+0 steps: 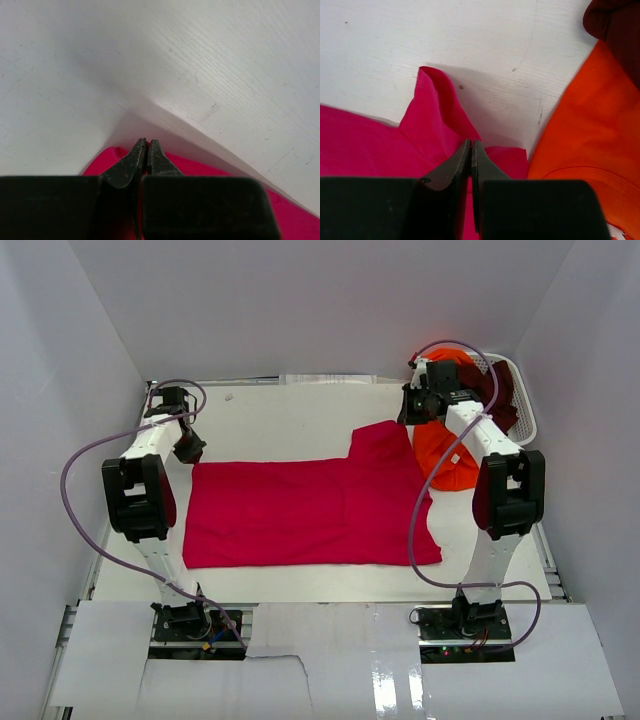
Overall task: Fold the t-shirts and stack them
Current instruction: Fold the other side of the tshirt into a rectangle
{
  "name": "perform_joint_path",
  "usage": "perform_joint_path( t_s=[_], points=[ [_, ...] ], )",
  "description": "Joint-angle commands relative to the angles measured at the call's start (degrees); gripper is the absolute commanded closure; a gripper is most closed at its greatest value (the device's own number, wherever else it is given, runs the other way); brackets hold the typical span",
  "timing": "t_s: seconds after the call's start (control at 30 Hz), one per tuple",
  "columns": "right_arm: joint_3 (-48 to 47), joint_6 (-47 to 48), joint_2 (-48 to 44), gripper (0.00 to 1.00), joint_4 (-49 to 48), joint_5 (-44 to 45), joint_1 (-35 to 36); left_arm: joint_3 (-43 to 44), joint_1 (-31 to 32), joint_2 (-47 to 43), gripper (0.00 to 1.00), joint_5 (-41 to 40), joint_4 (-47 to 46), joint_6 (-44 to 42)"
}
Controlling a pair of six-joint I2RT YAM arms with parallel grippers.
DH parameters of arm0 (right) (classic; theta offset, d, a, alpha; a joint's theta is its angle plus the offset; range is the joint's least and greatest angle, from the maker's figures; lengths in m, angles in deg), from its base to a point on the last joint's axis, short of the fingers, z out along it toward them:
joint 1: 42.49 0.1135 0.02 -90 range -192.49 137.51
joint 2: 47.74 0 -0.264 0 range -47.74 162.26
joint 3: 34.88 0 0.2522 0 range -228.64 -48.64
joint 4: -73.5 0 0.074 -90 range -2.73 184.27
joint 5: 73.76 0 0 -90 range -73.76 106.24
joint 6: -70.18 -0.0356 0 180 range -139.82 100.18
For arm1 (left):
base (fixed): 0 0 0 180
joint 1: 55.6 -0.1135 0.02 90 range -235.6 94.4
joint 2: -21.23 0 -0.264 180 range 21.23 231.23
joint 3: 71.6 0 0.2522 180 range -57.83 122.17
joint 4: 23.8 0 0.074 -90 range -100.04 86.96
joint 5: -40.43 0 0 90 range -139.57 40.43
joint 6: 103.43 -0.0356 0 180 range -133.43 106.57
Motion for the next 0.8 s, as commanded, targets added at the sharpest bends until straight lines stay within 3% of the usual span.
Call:
perform_joint_path(
  t_s=[0.0,0.77],
  points=[
    [1.58,-1.37,-4.91,0.92,-2.24,-3.33,-0.22,-0.94,-0.17,-4.39,1.0,-1.39,-0.92,0.81],
    [18.99,-3.57,-23.89,0.92,-3.38,-1.24,-0.39,-8.06,-0.44,-13.0,1.0,-1.3,-2.41,2.57]
  ],
)
